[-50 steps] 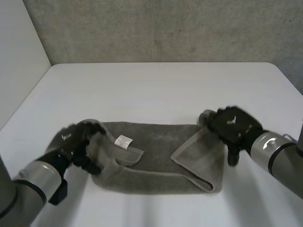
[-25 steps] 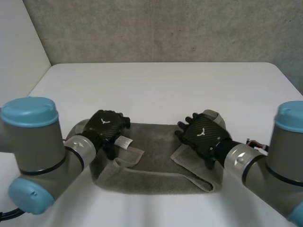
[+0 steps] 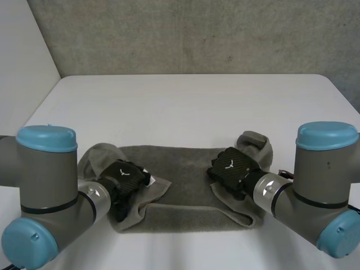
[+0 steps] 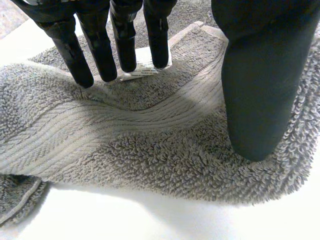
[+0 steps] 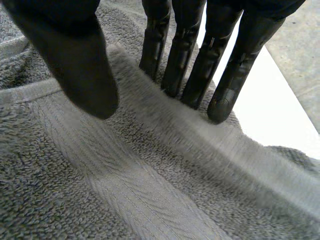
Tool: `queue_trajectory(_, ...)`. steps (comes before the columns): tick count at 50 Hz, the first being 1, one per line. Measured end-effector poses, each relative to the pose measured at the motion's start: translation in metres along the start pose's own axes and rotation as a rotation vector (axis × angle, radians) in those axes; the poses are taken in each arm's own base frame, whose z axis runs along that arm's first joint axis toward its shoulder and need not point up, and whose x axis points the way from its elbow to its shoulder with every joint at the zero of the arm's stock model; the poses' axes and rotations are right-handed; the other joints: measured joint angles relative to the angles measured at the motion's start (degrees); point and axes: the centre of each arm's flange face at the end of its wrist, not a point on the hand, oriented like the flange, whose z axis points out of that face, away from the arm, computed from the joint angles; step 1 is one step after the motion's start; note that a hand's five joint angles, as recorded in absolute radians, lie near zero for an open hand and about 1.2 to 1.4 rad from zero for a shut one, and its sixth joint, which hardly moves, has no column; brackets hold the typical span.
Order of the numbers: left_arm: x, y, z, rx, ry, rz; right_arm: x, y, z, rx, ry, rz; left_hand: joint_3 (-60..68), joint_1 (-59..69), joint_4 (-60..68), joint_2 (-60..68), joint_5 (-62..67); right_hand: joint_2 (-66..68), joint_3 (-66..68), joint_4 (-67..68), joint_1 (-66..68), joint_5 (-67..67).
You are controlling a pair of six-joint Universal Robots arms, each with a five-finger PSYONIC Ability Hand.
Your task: Fold the towel.
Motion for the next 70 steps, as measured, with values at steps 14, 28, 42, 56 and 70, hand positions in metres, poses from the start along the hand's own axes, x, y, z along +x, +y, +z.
queue_trajectory(14, 0.001, 0.003, -0.011, -0.003, -0.004, -0.002, 0.018, 0.009, -0.025, -0.012, 0.089, 0.028, 14.63, 14.74, 14.17, 14.76, 14.28, 16.07, 16.11, 16.32, 16.64, 16.90)
queue_trajectory(28, 0.011, 0.005, -0.027, 0.013, 0.014, 0.008, 0.043, 0.015, -0.048, 0.020, 0.198, 0.117, 42.81, 42.52, 42.61, 42.97, 42.59, 20.66, 21.36, 21.38, 20.50, 21.65)
queue_trajectory(42, -0.019, -0.046, -0.020, 0.284, -0.138, 0.032, 0.079, 0.008, -0.048, 0.069, 0.277, 0.111, 48.02, 46.22, 48.08, 48.14, 47.06, 20.66, 21.41, 21.44, 20.55, 21.85)
queue_trajectory(56, -0.036, -0.094, -0.010, 0.477, -0.177, -0.016, 0.141, -0.028, -0.051, 0.214, 0.437, 0.237, 1.27, 1.40, 1.23, 1.33, 1.17, 20.67, 21.53, 21.45, 20.57, 22.49)
queue_trajectory(70, 0.001, -0.051, 0.002, 0.204, 0.065, 0.136, 0.086, 0.035, -0.050, 0.048, 0.316, 0.270, -2.17, -2.02, -2.16, -2.14, -2.31, 21.25, 21.53, 21.45, 20.65, 22.57)
